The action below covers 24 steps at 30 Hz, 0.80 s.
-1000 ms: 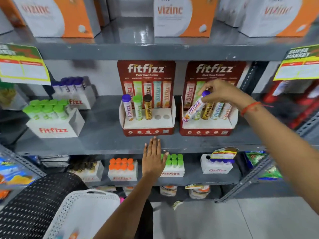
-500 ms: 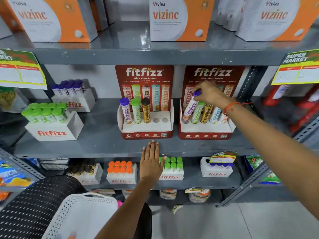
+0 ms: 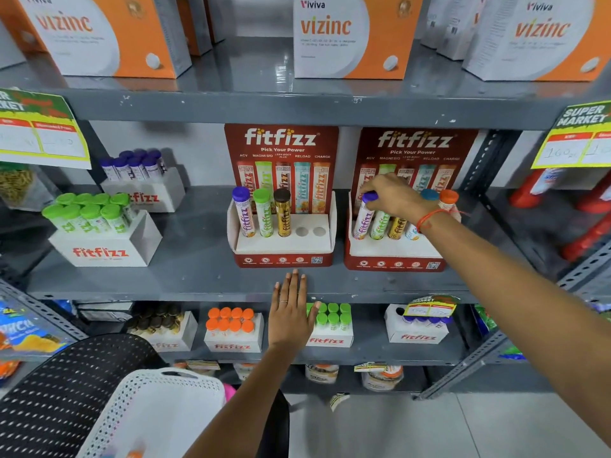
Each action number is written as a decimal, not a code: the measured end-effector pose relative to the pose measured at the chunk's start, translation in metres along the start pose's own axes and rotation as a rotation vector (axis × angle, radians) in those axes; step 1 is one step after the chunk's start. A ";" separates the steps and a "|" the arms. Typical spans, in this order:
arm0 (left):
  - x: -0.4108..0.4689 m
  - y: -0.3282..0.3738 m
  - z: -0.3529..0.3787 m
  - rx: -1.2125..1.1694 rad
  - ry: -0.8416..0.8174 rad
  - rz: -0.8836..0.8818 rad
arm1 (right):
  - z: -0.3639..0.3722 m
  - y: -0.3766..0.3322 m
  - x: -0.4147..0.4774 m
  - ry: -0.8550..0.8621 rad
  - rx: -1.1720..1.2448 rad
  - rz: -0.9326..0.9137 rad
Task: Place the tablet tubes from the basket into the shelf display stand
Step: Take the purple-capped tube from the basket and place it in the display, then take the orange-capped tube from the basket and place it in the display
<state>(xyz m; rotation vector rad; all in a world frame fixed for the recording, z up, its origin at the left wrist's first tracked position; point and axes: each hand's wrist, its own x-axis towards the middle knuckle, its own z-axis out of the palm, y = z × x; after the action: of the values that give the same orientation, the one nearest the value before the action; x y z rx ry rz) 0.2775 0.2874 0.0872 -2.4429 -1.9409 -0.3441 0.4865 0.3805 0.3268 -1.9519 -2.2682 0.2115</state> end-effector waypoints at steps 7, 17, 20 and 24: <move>-0.001 0.000 0.003 -0.007 0.017 0.009 | 0.010 -0.006 -0.002 0.081 -0.128 0.036; -0.062 -0.058 -0.009 -0.207 0.200 -0.188 | 0.161 -0.149 -0.068 0.304 0.524 -0.250; -0.125 -0.095 0.001 -0.199 0.219 -0.325 | 0.225 -0.203 -0.088 0.097 0.603 -0.261; -0.229 -0.136 0.027 -0.166 0.159 -0.621 | 0.308 -0.264 -0.122 -0.254 0.604 -0.334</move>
<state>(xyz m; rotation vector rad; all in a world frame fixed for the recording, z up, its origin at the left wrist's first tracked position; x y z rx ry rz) 0.1026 0.1031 0.0038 -1.7467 -2.6336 -0.6972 0.1873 0.2165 0.0750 -1.2824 -2.2601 1.0124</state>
